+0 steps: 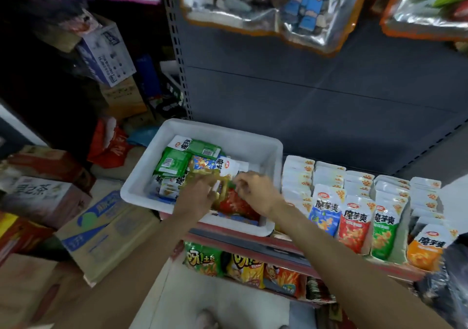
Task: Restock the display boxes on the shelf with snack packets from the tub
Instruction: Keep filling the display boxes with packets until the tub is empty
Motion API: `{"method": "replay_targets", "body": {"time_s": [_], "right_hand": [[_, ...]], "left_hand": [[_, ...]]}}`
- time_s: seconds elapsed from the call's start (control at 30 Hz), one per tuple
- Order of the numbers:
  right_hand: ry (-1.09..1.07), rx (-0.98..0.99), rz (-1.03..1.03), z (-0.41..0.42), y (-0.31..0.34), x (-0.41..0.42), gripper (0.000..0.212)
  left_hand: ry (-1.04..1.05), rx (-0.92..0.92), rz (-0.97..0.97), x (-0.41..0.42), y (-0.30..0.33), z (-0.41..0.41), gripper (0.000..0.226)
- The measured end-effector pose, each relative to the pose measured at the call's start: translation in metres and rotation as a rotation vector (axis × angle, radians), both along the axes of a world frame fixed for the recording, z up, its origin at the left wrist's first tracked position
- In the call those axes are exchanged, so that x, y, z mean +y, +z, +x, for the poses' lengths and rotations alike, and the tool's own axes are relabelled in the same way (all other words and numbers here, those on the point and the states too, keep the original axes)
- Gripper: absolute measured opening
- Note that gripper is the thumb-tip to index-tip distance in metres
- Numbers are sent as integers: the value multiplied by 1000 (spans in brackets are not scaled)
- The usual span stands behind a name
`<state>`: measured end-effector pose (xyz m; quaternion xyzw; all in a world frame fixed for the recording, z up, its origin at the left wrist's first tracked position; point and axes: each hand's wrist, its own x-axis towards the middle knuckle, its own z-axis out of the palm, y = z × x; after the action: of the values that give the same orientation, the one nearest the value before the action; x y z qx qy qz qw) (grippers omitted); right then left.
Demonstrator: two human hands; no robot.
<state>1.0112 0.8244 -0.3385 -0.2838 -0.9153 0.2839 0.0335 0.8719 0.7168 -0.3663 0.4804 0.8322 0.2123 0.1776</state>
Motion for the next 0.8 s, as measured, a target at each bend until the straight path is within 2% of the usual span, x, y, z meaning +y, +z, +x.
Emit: {"method": "replay_targets", "body": {"time_s": [0.17,0.23,0.43,0.53,0.6,0.73,0.8], "right_hand": [[39,-184,-68,-50,-32,-28,38],[36,-225,-38,-62,-43,-31,49],[87,-382,4,-83,-63,-26,65],[4,-350,22,-86,-58,-23,37],[-50,-363,-12,-84,-54,-20,32],[-193,-420,10,-77,-53,-19,46],[-249,-444,53,-76,-55,-23,51]], "left_hand": [[-55,26,-318,-26,-14,-50,29],[-113,32,-366,-29,-17,-57,27],[-127,71,-354,-30,-22,-68,25],[-106,103,-350,-32,-20,-70,31],[-117,125,-356,-35,-20,-72,33],[-106,109,-286,-44,-21,-74,40],[-135,101,-282,-50,-19,-76,53]]}}
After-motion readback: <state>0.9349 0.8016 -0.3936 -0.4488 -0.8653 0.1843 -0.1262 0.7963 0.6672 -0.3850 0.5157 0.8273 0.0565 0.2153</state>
